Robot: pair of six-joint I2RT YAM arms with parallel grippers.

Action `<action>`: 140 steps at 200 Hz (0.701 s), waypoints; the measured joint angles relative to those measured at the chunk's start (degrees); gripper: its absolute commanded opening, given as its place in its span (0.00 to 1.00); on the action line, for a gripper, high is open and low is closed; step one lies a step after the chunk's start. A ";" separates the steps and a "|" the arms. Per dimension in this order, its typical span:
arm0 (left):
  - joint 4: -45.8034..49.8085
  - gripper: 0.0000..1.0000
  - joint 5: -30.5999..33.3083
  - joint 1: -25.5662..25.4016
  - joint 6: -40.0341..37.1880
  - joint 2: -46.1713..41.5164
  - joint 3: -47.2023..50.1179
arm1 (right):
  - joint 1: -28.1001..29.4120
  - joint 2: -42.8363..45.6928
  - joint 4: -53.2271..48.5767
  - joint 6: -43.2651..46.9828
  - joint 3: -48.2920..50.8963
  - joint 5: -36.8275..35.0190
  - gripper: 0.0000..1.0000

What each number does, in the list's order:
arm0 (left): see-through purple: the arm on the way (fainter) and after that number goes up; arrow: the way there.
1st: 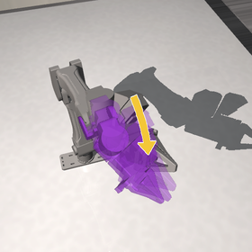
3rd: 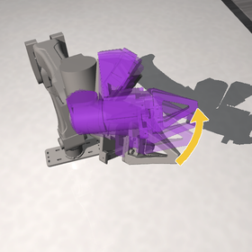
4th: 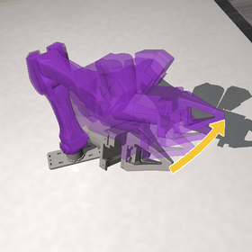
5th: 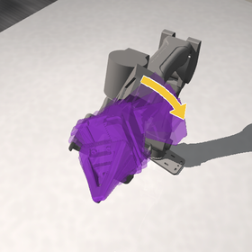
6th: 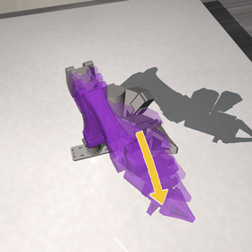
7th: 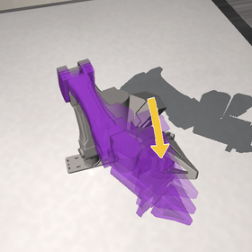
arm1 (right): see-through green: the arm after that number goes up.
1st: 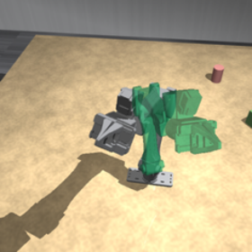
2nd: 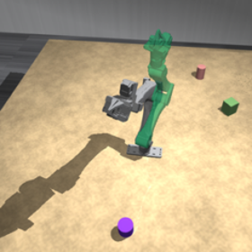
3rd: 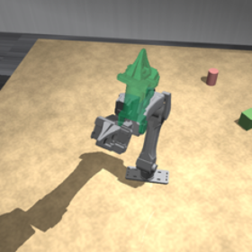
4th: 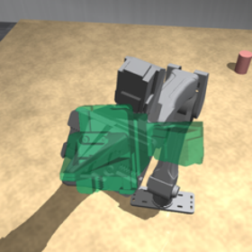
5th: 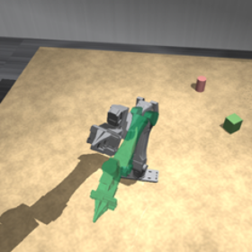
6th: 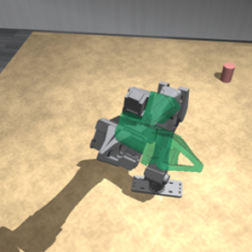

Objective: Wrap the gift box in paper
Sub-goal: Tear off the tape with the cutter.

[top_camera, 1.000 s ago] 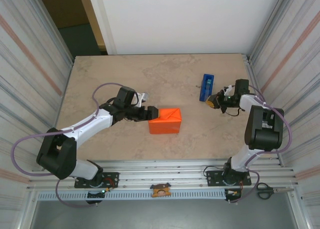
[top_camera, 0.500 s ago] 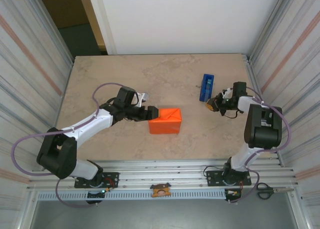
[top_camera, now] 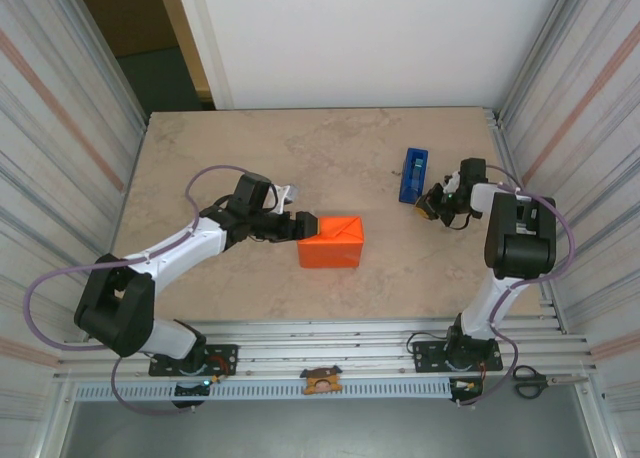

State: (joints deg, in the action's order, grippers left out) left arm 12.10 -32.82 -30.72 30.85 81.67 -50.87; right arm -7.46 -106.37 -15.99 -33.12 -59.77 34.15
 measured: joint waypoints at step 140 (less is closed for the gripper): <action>-0.39 0.78 -0.20 -0.04 0.00 0.20 0.00 | 1.31 16.70 -12.66 3.74 2.12 4.76 0.00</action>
State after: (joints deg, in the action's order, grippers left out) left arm 11.70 -33.01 -30.76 30.85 81.87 -50.87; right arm -6.15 -89.67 -28.64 -29.39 -57.65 38.92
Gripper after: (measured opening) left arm 0.781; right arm 0.057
